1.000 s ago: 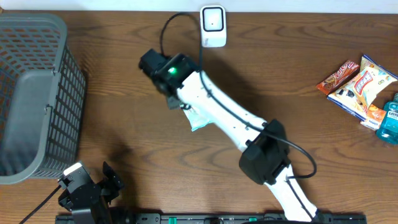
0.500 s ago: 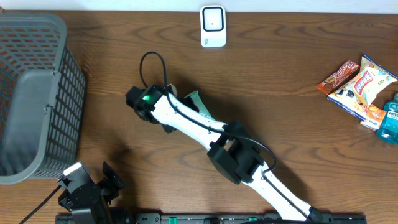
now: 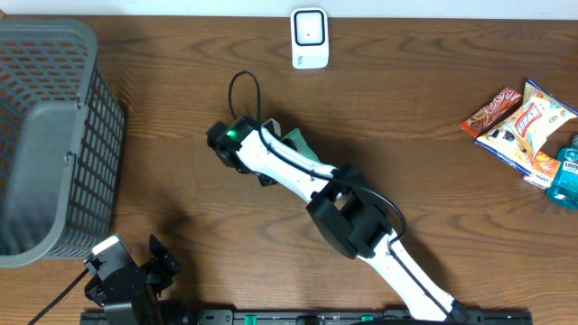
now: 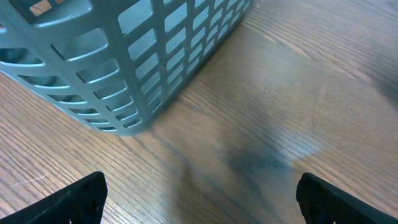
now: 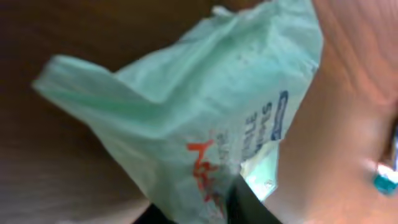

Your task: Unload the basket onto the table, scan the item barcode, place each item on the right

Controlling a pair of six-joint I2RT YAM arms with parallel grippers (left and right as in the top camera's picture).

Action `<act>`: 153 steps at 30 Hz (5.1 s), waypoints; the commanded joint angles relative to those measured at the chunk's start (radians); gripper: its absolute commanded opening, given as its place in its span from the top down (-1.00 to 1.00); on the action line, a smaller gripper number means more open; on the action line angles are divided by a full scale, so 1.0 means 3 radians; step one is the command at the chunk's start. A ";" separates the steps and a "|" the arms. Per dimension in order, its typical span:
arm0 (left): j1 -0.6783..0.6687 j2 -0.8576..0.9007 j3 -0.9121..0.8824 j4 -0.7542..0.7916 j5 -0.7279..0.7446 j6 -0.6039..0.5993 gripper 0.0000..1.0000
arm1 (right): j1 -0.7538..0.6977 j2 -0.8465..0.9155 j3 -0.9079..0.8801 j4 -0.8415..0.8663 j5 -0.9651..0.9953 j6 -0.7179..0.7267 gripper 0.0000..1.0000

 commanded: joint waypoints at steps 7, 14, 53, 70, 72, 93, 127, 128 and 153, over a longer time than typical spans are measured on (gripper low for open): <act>0.0005 -0.0003 0.0033 0.0000 -0.0031 -0.0029 -0.95 | -0.0158 -0.0083 0.0463 -0.0224 -0.1611 -0.0894 0.98; 0.0005 -0.0003 0.0033 0.0000 -0.0031 -0.0029 -0.95 | -0.0582 -0.0376 0.0518 -0.0476 -0.3944 -0.2597 0.98; 0.0005 -0.0003 0.0033 0.0000 -0.0031 -0.0029 -0.95 | -0.1043 -0.1118 -0.1935 -0.0971 -0.7008 -0.5010 0.98; 0.0005 -0.0003 0.0033 0.0000 -0.0031 -0.0029 -0.95 | -0.1724 -0.2401 -0.3892 -0.0973 -0.7008 -0.5984 0.97; 0.0005 -0.0003 0.0033 0.0000 -0.0031 -0.0029 -0.95 | -0.1825 -0.2405 -0.3848 -0.0973 -0.7006 -0.6079 0.98; 0.0005 -0.0003 0.0033 0.0000 -0.0031 -0.0029 -0.95 | -0.1902 -0.2405 -0.2429 0.2260 -0.3494 -0.1382 0.98; 0.0005 -0.0003 0.0033 -0.0001 -0.0031 -0.0029 -0.95 | -0.1448 0.0295 0.1198 0.3082 -0.0951 -0.1202 0.98; 0.0005 -0.0003 0.0033 -0.0001 -0.0031 -0.0029 -0.95 | -0.1434 0.0315 0.1198 0.3085 -0.0917 -0.1217 0.98; 0.0005 -0.0003 0.0033 0.0000 -0.0031 -0.0029 -0.95 | -0.1415 0.0518 0.1197 0.3169 -0.1134 -0.2661 0.98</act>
